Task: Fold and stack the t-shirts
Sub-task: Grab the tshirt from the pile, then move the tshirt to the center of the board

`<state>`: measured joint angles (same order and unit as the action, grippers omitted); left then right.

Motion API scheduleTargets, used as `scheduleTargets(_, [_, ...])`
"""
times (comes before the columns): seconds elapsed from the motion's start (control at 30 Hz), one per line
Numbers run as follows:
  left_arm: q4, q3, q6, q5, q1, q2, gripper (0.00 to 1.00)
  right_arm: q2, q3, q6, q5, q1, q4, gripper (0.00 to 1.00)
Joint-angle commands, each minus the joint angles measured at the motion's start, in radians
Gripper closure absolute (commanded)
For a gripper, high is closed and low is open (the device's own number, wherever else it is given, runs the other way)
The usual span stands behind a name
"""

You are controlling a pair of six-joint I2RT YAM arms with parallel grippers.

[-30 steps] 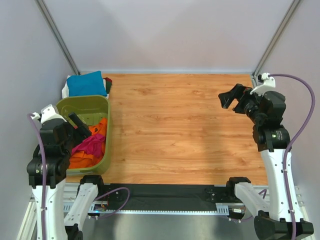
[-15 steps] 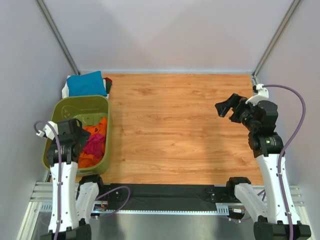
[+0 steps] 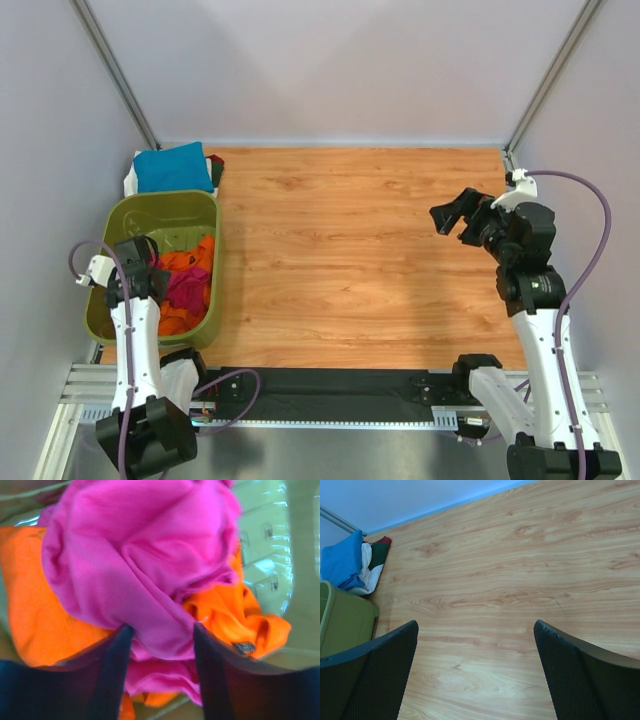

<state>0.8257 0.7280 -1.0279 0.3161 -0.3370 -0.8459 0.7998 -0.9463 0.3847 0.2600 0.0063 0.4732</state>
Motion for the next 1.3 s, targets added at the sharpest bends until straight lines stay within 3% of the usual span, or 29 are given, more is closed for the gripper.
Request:
scheduleTargets(0.0, [-0.108, -0.048, -0.024, -0.018, -0.043, 0.007, 0.63, 0.018, -0.038, -0.007, -0.011, 0.001, -0.038, 0.0])
scheduleTargets(0.07, [-0.119, -0.049, -0.006, -0.026, -0.068, 0.013, 0.82, 0.027, -0.052, -0.001, -0.007, 0.003, -0.036, 0.0])
scheduleTargets(0.1, [-0.114, -0.041, 0.005, -0.029, -0.072, 0.016, 1.0, 0.036, -0.061, -0.001, 0.002, 0.003, -0.038, 0.0])
scheduleTargets(0.23, [-0.074, 0.106, 0.121, -0.006, -0.074, 0.042, 1.0, 0.047, -0.08, 0.017, 0.01, 0.003, -0.05, 0.0])
scheduleTargets(0.37, [-0.103, 0.321, 0.323, -0.113, -0.05, 0.021, 1.0, 0.053, -0.085, 0.037, -0.025, 0.001, -0.058, 0.0])
scheduleTargets(0.53, [-0.105, 0.658, 0.498, -0.342, 0.009, -0.112, 1.0, 0.111, -0.166, 0.125, -0.335, 0.003, 0.059, 0.0])
scheduleTargets(0.63, [-0.085, 0.856, 0.561, -0.376, 0.184, -0.206, 1.0, 0.153, -0.226, 0.126, -0.351, 0.003, 0.087, 0.0])
scheduleTargets(0.7, [-0.016, 0.986, 0.61, -0.318, 0.303, -0.27, 1.0, 0.164, -0.244, 0.129, -0.331, 0.003, 0.09, 0.0])
scheduleTargets(0.73, [0.004, 1.127, 0.664, -0.264, 0.437, -0.338, 1.0, 0.165, -0.246, 0.132, -0.329, 0.003, 0.091, 0.0])
scheduleTargets(0.8, [0.047, 1.306, 0.712, -0.19, 0.556, -0.402, 1.0, 0.161, -0.253, 0.138, -0.349, 0.003, 0.111, 0.0])
scheduleTargets(0.83, [0.055, 1.356, 0.726, -0.177, 0.658, -0.457, 1.0, 0.157, -0.258, 0.141, -0.363, 0.003, 0.125, 0.0])
scheduleTargets(0.9, [0.059, 1.457, 0.773, -0.135, 0.755, -0.507, 1.0, 0.153, -0.279, 0.145, -0.408, 0.001, 0.183, 0.0])
scheduleTargets(0.93, [0.053, 1.475, 0.782, -0.123, 0.841, -0.545, 1.0, 0.148, -0.287, 0.145, -0.421, 0.003, 0.2, 0.0])
scheduleTargets(1.07, [-0.057, 1.427, 0.74, -0.187, 0.975, -0.61, 1.0, 0.118, -0.292, 0.125, -0.464, 0.003, 0.272, 0.0])
scheduleTargets(1.27, [-0.279, 1.084, 0.617, -0.181, 1.092, -0.668, 1.0, 0.082, -0.281, 0.1, -0.513, 0.003, 0.34, 0.0])
